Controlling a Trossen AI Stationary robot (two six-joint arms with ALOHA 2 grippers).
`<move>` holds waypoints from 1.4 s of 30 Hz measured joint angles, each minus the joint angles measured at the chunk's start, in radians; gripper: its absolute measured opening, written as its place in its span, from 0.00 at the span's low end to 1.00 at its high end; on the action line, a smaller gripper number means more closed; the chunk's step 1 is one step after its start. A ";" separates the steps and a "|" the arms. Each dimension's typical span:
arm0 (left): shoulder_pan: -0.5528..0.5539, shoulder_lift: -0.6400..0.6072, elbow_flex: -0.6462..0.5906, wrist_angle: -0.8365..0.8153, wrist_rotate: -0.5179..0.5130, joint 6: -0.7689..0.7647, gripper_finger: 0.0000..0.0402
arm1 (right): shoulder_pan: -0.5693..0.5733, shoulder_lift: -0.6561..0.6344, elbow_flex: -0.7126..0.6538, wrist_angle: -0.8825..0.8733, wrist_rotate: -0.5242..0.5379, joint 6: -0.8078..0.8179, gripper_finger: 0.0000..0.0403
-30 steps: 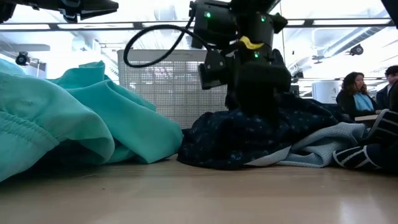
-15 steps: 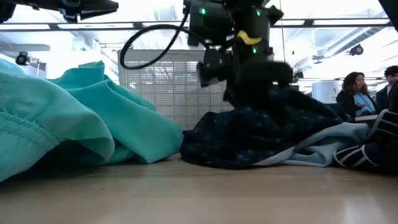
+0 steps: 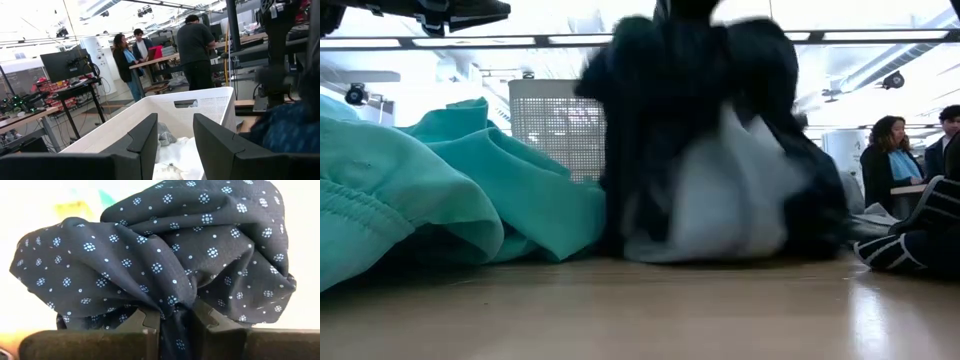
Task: Sort clothes
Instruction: Put the dark blue polo shirt into the white laundry bin
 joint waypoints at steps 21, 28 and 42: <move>0.000 0.001 0.000 0.003 0.000 0.000 0.28 | -0.006 -0.096 0.378 0.125 0.462 -0.224 0.07; 0.000 0.001 0.000 0.003 0.000 0.000 0.28 | -0.024 -0.121 0.378 0.424 0.598 -0.480 0.07; 0.000 0.001 0.000 0.003 0.000 0.000 0.28 | -0.200 -0.133 0.379 0.820 0.643 -0.839 0.07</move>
